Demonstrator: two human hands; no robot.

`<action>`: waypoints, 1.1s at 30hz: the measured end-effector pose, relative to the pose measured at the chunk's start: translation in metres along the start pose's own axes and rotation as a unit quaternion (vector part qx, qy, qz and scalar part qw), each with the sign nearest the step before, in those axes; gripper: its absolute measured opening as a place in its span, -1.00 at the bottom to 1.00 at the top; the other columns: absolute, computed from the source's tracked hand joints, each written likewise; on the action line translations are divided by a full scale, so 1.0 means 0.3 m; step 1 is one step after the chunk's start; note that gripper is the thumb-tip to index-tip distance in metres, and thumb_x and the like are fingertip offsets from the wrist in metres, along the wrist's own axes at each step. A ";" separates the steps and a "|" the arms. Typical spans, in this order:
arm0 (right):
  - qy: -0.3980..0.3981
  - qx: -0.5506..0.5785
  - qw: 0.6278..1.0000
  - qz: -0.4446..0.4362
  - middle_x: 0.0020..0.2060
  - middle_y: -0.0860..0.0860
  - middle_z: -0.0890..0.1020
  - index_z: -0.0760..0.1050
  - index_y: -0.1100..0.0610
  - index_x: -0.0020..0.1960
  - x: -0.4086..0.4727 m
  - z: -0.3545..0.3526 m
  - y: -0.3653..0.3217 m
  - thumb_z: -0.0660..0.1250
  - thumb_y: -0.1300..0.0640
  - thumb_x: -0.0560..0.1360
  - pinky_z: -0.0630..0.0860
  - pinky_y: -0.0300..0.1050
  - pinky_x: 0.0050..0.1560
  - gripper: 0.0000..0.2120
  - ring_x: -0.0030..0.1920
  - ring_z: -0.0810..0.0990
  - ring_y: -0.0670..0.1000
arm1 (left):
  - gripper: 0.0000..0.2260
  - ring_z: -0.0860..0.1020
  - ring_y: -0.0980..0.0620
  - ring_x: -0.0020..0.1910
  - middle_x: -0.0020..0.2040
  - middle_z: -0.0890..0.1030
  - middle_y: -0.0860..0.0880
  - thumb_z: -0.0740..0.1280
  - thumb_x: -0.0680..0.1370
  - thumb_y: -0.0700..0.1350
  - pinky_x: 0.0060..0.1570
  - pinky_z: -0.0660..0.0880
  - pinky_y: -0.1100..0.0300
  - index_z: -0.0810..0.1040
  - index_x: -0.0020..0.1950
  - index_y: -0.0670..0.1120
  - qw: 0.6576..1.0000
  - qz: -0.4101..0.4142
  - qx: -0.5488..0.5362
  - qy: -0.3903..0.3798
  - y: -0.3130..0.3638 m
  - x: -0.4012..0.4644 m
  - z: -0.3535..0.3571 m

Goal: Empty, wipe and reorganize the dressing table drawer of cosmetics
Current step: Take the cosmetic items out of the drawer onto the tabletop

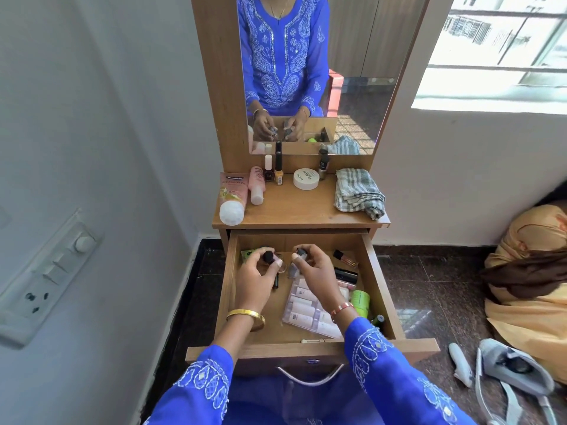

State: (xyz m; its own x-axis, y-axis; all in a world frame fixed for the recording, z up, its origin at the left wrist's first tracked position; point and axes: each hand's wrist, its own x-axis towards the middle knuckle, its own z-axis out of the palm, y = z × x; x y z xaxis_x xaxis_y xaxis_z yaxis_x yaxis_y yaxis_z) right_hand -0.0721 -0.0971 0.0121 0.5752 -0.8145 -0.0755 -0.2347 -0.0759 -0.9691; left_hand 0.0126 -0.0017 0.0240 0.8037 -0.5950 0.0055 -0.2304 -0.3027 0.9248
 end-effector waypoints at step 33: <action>0.082 -0.267 0.958 -0.067 0.03 0.14 0.62 0.55 0.19 0.13 0.669 -0.305 -0.272 0.34 0.35 0.41 0.37 -0.26 -0.19 -0.70 -0.10 0.49 -0.01 | -0.74 0.60 -0.14 -0.01 0.00 0.64 -0.20 0.40 0.40 -0.29 0.02 0.50 0.09 0.57 0.09 -0.22 0.997 0.066 0.022 -0.025 0.364 0.534 0.394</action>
State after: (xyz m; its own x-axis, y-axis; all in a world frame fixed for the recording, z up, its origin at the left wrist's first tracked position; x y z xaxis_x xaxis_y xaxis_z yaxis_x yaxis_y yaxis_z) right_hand -0.0092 -0.3070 0.0975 0.5072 -0.8531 0.1224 -0.5596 -0.4340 -0.7061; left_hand 0.0514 -0.2181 0.0809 0.7360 -0.6686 0.1065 -0.3575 -0.2502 0.8998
